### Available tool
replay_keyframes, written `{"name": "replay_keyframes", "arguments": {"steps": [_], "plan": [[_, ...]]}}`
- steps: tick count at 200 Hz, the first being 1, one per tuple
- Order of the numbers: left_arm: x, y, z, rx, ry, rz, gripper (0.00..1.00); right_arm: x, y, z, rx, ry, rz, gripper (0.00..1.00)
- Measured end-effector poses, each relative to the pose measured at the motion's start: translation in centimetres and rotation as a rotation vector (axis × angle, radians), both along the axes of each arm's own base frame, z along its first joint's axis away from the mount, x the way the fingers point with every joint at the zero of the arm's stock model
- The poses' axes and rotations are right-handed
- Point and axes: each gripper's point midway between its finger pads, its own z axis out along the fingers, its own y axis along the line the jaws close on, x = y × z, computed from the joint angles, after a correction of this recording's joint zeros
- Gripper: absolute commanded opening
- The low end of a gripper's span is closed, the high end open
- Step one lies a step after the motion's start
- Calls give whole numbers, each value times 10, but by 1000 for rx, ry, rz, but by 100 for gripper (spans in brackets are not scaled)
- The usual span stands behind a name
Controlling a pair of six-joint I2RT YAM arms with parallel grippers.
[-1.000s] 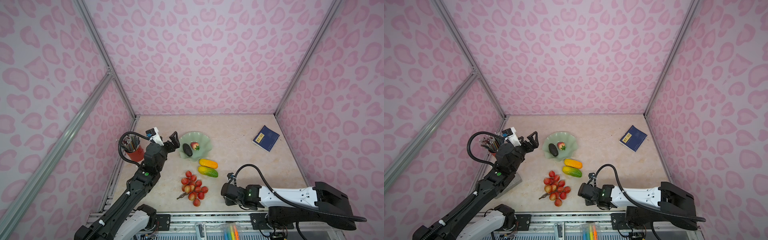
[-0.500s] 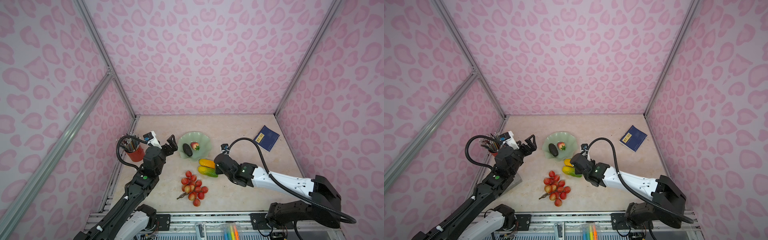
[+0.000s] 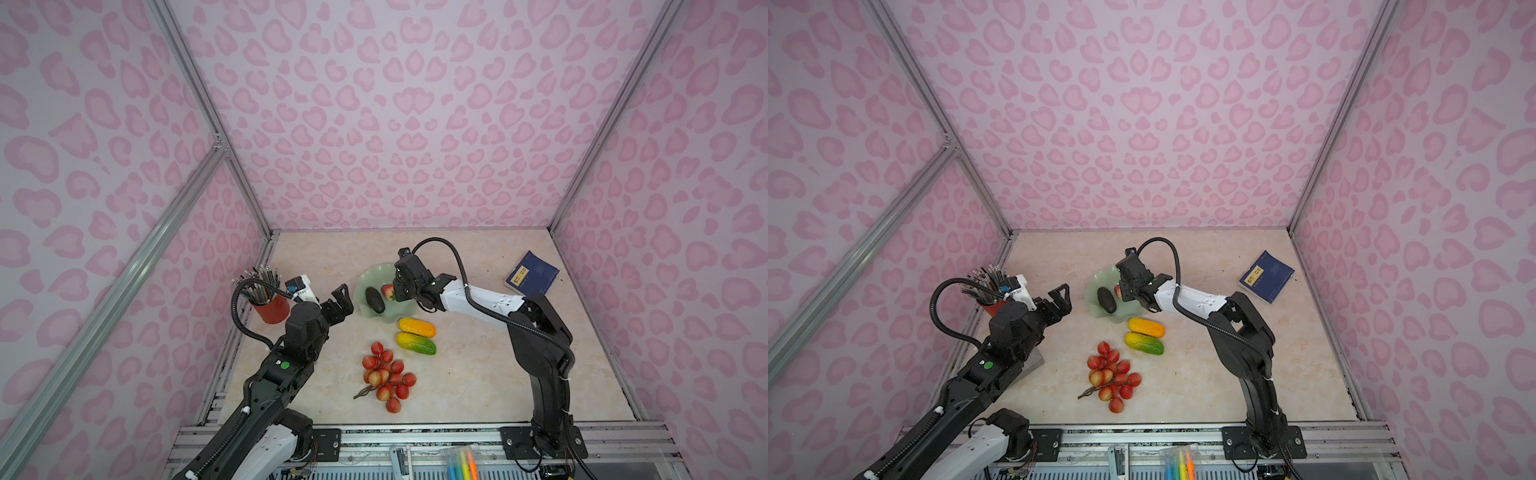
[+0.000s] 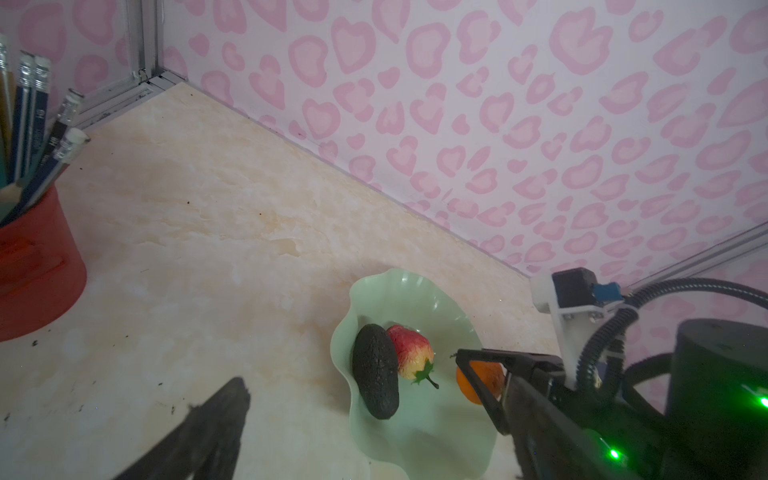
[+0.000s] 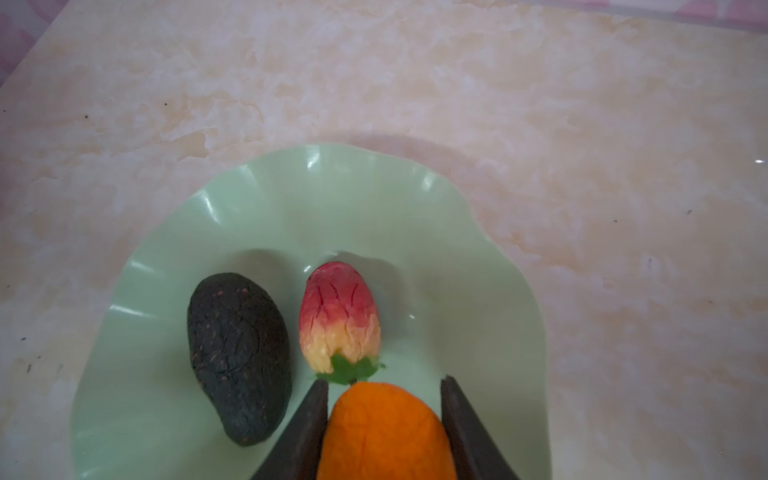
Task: Place and organize the fake fruits in the fruit bowl
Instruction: 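Place the tangerine in the green bowl and open the right gripper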
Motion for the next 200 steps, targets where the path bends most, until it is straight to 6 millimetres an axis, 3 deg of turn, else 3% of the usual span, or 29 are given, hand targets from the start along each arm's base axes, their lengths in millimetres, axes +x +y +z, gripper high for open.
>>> {"name": "replay_keyframes", "arguments": {"steps": [18,40,59,94,120,145,174,200], "plan": [[-2,-2,-6,-10,18,-10,98,7,3,-17,-17,29,8,44],[-4,-7,-15,-25,50,-35,97,3,2,-34,-43,67,16,55],[-4,-15,-20,-51,74,-69,95,4,5,-33,-35,66,19,66],[-7,-36,-42,-80,153,-163,91,-4,0,-19,-14,59,17,73],[-10,-70,-38,-12,191,-303,87,-18,-22,21,38,-10,-13,77],[-18,-114,-35,122,220,-476,84,-35,-52,50,85,-78,-53,90],[-29,-154,-48,307,303,-624,84,-58,-95,62,131,-127,-115,95],[-41,-169,-75,413,400,-692,84,-65,-134,69,177,-153,-195,95]]}}
